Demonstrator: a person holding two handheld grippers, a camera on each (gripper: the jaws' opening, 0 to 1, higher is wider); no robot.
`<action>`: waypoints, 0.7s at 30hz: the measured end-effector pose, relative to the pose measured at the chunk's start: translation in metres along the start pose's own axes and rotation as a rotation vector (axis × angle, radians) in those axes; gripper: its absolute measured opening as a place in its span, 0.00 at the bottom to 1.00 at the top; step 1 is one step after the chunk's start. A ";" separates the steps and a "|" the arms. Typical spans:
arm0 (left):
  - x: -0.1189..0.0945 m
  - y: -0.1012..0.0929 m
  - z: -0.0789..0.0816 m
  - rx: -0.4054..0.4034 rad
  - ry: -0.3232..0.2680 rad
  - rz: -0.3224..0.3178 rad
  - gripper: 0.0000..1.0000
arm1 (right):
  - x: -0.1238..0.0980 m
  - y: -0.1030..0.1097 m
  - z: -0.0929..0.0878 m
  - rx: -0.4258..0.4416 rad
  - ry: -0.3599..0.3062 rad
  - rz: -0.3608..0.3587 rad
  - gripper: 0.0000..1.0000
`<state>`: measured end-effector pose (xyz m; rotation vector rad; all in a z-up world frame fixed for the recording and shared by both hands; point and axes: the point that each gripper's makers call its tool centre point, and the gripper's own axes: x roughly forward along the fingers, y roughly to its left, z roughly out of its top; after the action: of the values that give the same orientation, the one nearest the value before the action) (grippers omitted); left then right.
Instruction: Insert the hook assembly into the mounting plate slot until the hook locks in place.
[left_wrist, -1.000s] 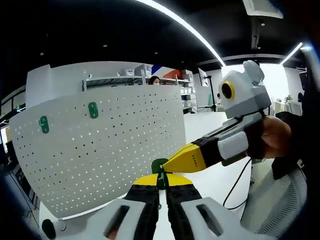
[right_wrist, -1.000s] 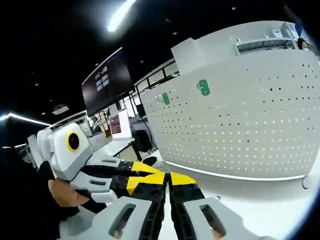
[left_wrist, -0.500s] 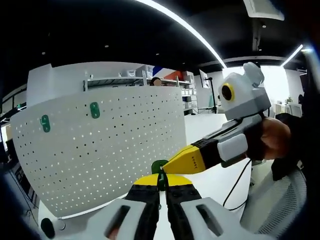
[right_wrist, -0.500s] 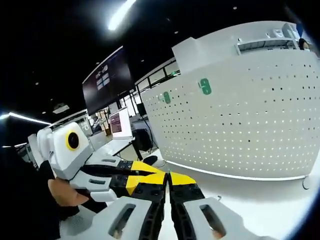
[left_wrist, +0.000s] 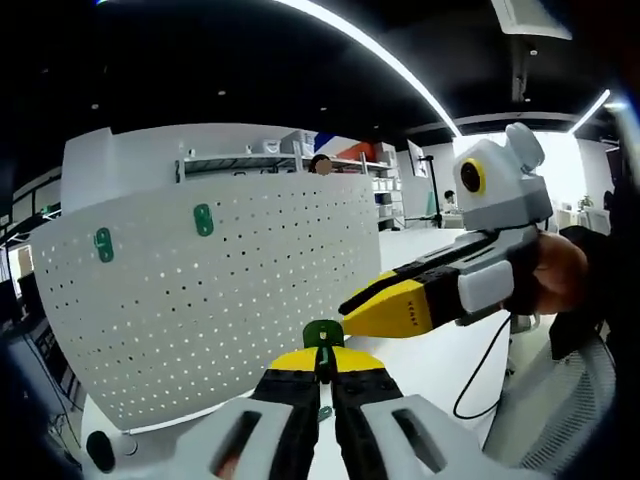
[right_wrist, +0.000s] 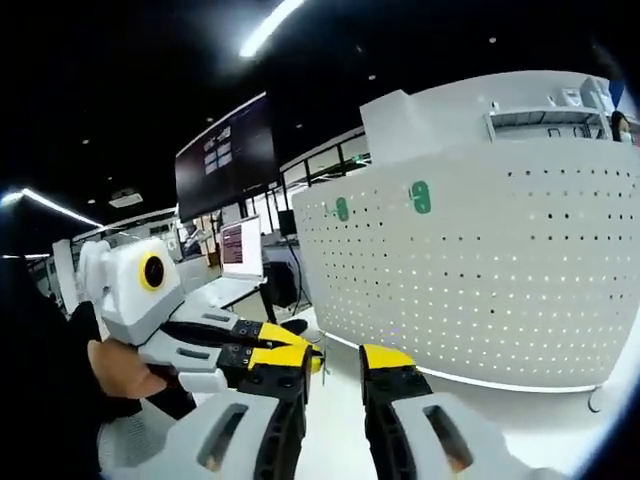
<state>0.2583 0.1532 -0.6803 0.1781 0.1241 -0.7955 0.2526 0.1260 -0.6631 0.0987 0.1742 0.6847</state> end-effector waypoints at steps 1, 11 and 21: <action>0.000 0.001 0.000 -0.001 0.000 0.003 0.03 | -0.002 -0.001 0.003 -0.012 -0.019 -0.006 0.25; -0.007 0.038 0.011 -0.004 -0.001 0.099 0.03 | -0.008 -0.014 -0.002 -0.053 -0.027 -0.054 0.41; -0.005 0.073 0.026 -0.006 -0.010 0.169 0.03 | -0.008 -0.011 -0.009 -0.125 -0.032 -0.040 0.58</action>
<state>0.3083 0.2012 -0.6457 0.1769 0.1001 -0.6273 0.2518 0.1122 -0.6722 -0.0139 0.1023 0.6519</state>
